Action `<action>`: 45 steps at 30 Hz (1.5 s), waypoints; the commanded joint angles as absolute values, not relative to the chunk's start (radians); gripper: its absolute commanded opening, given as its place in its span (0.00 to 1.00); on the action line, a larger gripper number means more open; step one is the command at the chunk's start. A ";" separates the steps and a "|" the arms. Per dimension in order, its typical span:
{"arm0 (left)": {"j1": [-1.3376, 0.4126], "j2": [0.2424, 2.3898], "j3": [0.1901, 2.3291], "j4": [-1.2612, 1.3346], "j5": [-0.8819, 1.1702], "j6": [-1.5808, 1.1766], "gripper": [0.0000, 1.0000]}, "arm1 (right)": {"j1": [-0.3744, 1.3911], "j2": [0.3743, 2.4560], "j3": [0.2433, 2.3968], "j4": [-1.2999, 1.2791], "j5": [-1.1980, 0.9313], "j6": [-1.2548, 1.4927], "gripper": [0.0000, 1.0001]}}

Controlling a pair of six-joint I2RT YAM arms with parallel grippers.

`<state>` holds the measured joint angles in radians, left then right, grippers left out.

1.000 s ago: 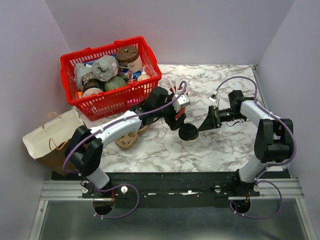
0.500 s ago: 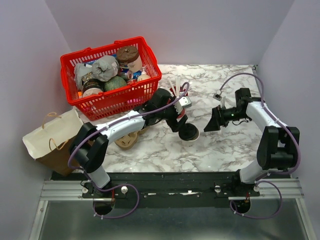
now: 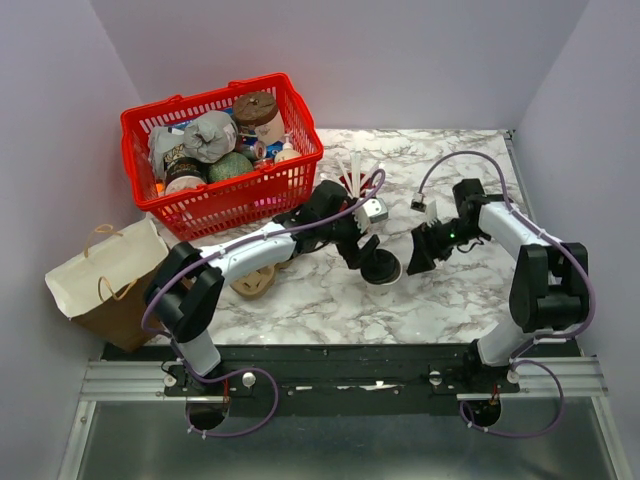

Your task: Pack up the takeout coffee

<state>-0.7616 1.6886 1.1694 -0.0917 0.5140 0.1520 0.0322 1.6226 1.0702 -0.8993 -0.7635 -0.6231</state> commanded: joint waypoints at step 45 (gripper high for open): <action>-0.841 1.773 1.266 -0.052 0.554 0.138 0.90 | 0.109 1.698 1.085 -0.893 -0.838 -0.532 0.83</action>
<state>-0.8345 1.7733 1.2640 -0.0608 0.5354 0.1368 0.1040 1.6905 1.0695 -0.8993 -0.8185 -0.5419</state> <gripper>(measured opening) 0.904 0.828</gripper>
